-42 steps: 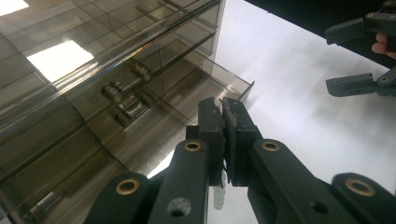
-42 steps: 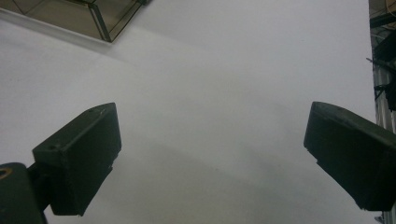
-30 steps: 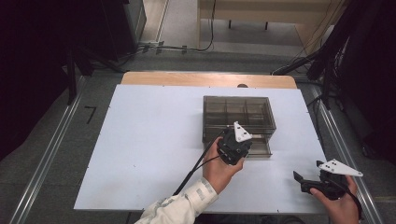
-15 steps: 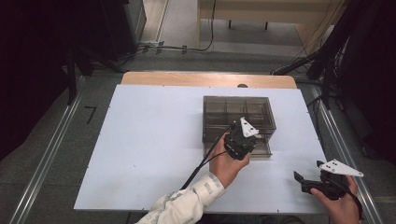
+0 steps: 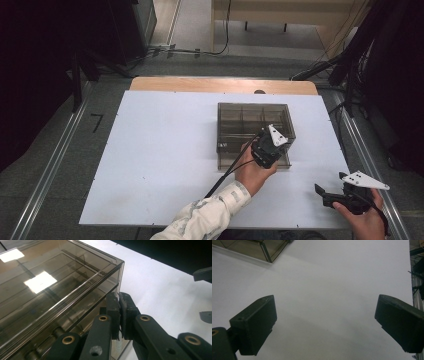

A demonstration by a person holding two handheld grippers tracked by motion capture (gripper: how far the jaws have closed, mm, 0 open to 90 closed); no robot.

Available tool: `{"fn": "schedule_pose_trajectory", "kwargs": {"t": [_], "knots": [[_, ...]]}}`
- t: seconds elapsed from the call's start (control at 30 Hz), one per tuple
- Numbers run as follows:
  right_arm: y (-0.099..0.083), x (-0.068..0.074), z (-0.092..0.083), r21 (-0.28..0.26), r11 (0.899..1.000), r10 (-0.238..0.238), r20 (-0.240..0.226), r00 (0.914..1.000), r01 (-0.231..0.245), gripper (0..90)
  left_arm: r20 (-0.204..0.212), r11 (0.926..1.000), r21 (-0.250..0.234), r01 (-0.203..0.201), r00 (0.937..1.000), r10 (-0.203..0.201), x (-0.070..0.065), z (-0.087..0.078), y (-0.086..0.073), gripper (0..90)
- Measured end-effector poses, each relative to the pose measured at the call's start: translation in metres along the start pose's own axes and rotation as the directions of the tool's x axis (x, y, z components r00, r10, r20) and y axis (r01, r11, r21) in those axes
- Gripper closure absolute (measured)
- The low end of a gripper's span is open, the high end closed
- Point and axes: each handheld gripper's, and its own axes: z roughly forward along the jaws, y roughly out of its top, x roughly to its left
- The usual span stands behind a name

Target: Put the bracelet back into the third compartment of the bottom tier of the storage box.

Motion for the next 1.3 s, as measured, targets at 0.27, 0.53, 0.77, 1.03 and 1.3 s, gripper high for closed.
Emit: {"fn": "schedule_pose_trajectory", "kwargs": {"t": [0.27, 0.53, 0.77, 1.03, 1.3], "knots": [[0.000, 0.000, 0.000, 0.001, 1.000, 0.004, -0.001, 1.0000, -0.004, 2.5, 0.022, 1.0000, 0.000, 0.010, 0.9997, -0.010, -0.004, 0.013, -0.001, 87.7], [-0.001, 0.000, 0.000, 0.000, 1.000, 0.003, -0.001, 1.0000, -0.003, 2.5, 0.019, 0.9999, 0.015, 0.005, 0.9998, -0.005, -0.005, 0.020, -0.005, 87.6], [-0.001, 0.000, 0.000, -0.001, 1.000, 0.002, -0.002, 1.0000, -0.002, 2.5, 0.025, 0.9995, 0.023, 0.021, 0.9995, -0.021, -0.006, 0.020, -0.007, 75.1], [-0.001, 0.000, 0.000, 0.000, 1.000, 0.001, -0.001, 1.0000, -0.001, 2.5, 0.036, 0.9991, 0.038, 0.020, 0.9991, -0.022, -0.011, 0.013, -0.010, 62.1], [-0.001, 0.000, 0.000, 0.003, 1.000, -0.003, 0.000, 1.0000, 0.003, 2.5, 0.027, 0.9991, 0.037, 0.020, 0.9994, -0.021, -0.014, 0.005, -0.014, 44.0]]}}
